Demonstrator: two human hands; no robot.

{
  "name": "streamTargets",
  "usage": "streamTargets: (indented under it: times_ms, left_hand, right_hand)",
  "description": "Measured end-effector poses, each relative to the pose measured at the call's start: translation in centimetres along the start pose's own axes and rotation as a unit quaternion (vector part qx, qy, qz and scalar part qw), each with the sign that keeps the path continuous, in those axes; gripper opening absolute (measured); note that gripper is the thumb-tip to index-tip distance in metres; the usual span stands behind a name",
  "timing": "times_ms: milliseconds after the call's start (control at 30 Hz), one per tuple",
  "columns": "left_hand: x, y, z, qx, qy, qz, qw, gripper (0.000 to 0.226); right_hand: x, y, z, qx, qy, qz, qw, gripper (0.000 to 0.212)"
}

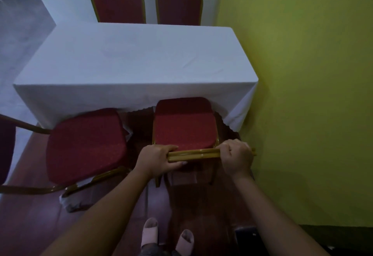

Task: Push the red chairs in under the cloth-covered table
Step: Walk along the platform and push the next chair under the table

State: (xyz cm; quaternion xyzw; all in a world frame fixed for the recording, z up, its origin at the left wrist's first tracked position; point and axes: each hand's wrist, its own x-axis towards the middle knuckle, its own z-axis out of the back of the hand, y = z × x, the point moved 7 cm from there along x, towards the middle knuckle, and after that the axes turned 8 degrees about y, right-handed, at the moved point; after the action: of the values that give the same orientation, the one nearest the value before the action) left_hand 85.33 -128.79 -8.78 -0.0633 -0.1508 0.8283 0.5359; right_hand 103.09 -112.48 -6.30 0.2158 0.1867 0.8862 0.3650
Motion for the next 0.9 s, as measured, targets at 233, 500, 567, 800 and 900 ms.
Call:
streamTargets:
  times_ms: [233,500,567,800,900]
  left_hand:
    - [2.9,0.5,0.6,-0.014,0.012,-0.012,1.000,0.100]
    - [5.8,1.3,0.6,-0.002,-0.004,-0.002,1.000,0.103]
    - [6.6,0.5,0.4,-0.001,-0.019,0.003,1.000,0.095]
    - [9.4,0.6,0.4,0.013,-0.012,-0.010,1.000,0.080]
    - [10.7,2.4,0.7,0.014,-0.011,-0.003,1.000,0.088]
  right_hand:
    - [3.0,0.1,-0.5,0.010,-0.007,-0.019,1.000,0.048]
    - [5.9,-0.8,-1.4,0.010,0.011,-0.015,1.000,0.050]
    - [6.8,-1.7,-0.9,0.011,0.001,-0.011,1.000,0.049]
    - [9.7,-2.2,-1.0,0.014,-0.038,-0.017,0.999,0.047]
    - [11.1,-1.6,-2.4,0.011,-0.026,-0.021,0.999,0.047]
